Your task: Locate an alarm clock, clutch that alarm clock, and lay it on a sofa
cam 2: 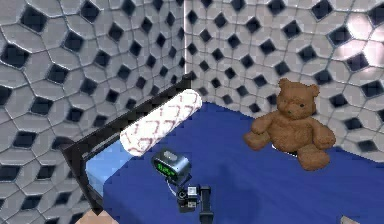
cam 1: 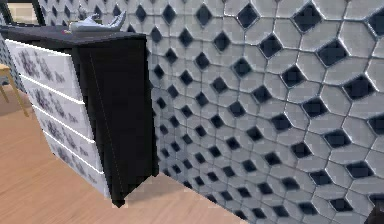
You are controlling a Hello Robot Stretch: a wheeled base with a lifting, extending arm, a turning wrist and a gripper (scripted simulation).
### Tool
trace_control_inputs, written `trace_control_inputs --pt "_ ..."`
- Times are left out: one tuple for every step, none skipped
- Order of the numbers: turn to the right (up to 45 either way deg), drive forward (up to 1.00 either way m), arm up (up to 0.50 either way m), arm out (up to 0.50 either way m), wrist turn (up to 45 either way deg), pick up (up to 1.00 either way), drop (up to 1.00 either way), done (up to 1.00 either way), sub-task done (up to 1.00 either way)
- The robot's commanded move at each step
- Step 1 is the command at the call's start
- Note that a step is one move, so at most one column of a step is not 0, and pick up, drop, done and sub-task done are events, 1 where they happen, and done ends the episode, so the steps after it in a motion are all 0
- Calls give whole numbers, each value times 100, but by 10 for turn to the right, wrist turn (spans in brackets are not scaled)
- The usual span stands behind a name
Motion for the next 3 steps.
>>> trace_control_inputs --pt "0 0 0 0 0 100 0 0 0" --pt "0 0 10 0 0 0 0 0 0" --pt "0 0 42 0 0 0 0 0 0"
